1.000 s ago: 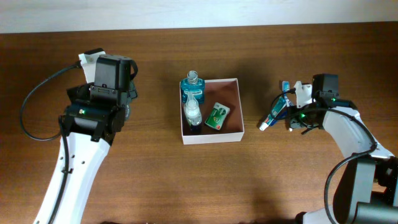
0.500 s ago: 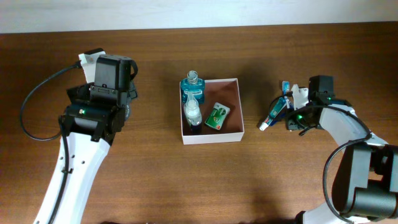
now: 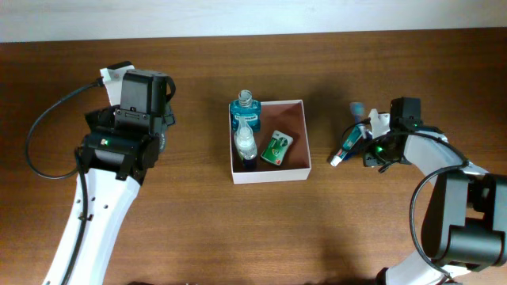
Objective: Pack container
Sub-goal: 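Lower the right gripper and grasp the blue toothbrush, lifting it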
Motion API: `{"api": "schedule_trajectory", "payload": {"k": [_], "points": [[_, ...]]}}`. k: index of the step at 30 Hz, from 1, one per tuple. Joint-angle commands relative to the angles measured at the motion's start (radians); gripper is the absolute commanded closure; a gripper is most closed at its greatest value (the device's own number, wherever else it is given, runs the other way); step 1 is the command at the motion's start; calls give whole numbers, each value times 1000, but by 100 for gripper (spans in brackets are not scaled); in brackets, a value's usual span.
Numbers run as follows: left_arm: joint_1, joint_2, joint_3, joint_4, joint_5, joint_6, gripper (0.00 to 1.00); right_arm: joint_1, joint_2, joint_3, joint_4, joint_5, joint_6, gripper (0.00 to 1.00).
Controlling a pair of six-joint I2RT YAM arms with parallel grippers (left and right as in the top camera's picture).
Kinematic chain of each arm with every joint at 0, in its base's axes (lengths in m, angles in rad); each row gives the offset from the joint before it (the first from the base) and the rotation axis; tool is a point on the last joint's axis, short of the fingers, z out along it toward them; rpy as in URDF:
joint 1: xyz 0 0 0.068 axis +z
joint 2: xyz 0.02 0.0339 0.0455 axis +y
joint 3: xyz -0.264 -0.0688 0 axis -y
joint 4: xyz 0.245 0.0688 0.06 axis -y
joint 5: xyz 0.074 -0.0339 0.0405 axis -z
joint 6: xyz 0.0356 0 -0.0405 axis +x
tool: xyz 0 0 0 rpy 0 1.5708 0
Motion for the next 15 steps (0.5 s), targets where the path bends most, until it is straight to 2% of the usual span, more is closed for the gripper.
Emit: {"api": "schedule_trajectory", "payload": {"k": [1,8,11,15], "points": [[6,2,0,0,-14,8,1,5,18,1,-5,-13,25,96],[6,2,0,0,-14,8,1,5,13,16,-21,-13,30,96],[6,2,0,0,-14,8,1,5,-27,81,-97,-32,30,96],[6,2,0,0,-14,8,1,6,-144,205,-223,-154,30,96]]}}
